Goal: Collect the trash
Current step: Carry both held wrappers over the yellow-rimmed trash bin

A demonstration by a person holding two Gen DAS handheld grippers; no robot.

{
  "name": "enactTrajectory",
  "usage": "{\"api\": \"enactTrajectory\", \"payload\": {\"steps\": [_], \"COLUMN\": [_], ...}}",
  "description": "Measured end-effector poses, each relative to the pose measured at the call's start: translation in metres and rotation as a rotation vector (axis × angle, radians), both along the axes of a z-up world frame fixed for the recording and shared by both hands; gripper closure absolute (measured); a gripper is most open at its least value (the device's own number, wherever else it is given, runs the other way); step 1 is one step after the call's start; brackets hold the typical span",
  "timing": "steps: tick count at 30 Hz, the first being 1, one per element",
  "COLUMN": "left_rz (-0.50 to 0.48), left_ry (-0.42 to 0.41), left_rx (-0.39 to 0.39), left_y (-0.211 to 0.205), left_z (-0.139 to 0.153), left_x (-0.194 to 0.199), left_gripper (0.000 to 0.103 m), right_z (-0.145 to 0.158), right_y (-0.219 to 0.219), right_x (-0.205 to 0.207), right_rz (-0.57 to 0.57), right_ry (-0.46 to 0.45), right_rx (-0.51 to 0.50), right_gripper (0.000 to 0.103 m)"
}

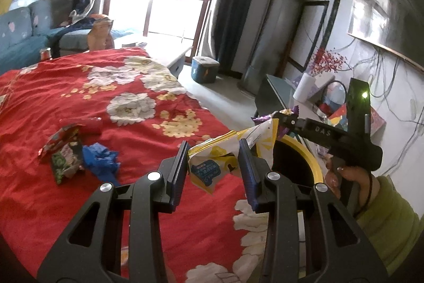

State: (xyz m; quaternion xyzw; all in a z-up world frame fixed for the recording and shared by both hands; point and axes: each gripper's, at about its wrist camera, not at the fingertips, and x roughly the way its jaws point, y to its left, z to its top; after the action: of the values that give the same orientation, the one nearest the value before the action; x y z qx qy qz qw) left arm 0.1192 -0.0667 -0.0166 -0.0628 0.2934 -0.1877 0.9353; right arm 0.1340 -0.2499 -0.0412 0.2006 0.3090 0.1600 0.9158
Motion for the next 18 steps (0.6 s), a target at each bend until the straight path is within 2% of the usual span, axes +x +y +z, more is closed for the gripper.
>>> {"api": "enactTrajectory", "payload": {"steps": [18], "left_rz": [-0.098], "left_ry": [0.027], "left_rx": [0.072], "left_y": [-0.062], "left_z": [-0.012], "left_x": [0.011], "left_gripper": [0.073], "right_z": [-0.018], "right_y": [-0.058], "right_x": [0.0], "right_rz": [-0.135], "right_ry": [0.024], "right_rx": [0.032], "right_gripper": [0.077]}}
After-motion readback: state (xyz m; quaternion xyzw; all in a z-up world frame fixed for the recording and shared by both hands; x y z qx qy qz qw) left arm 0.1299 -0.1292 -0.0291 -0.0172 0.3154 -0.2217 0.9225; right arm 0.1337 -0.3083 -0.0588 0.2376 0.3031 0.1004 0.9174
